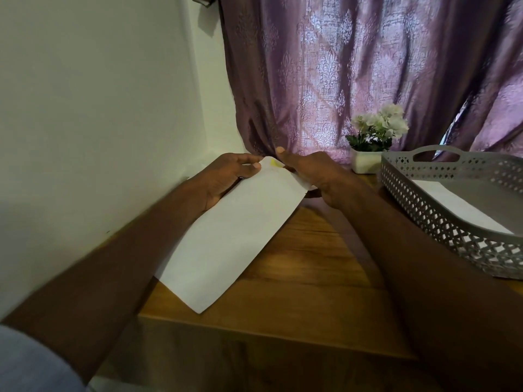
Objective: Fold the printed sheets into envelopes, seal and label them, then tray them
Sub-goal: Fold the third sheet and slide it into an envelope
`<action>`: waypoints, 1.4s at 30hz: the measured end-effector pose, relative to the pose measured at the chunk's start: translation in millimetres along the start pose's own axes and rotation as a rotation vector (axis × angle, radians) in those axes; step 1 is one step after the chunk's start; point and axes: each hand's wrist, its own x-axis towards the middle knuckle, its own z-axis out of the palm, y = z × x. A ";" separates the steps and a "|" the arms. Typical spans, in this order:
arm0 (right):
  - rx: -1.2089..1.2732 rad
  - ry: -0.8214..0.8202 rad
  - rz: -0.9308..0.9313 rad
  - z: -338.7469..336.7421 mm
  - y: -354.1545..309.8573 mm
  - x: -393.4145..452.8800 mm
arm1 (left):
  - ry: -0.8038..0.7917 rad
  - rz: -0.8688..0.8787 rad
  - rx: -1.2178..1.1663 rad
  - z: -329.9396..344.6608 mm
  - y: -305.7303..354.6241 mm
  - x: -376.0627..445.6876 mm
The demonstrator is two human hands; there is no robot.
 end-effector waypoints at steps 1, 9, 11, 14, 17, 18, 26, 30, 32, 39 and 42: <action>0.012 0.002 0.002 0.5 -0.2 0.3 | 0.002 -0.004 -0.013 0.5 0.5 -0.2; 0.086 -0.028 0.031 0.5 -0.7 -2.0 | 0.078 -0.040 -0.060 2.0 1.8 -3.1; 0.095 -0.029 0.037 -0.9 0.7 -1.9 | 0.105 -0.050 -0.063 2.8 1.5 -2.8; 0.106 -0.028 0.054 -3.7 1.9 -1.7 | 0.115 -0.063 -0.063 3.3 -0.8 -0.4; 0.072 -0.015 0.053 -3.1 2.0 -0.3 | 0.112 -0.049 -0.022 3.5 -2.7 1.6; 0.075 -0.013 0.055 -2.8 2.4 1.1 | 0.117 -0.047 -0.011 4.1 -2.3 1.5; 0.052 0.022 0.054 -1.1 -0.3 -0.7 | 0.127 -0.067 -0.041 10.3 -0.9 -0.1; 0.092 0.034 0.074 -5.3 -0.9 -2.0 | 0.129 -0.078 -0.091 12.2 -2.0 1.4; 0.124 -0.003 0.080 -4.8 0.7 -2.2 | 0.143 -0.093 -0.115 11.8 -2.6 1.1; 0.244 -0.074 0.101 -2.4 10.1 12.8 | 0.148 -0.200 -0.301 22.5 -3.0 -5.7; 0.240 -0.077 0.069 -3.2 19.6 25.8 | 0.118 -0.184 -0.328 24.7 -3.0 -9.0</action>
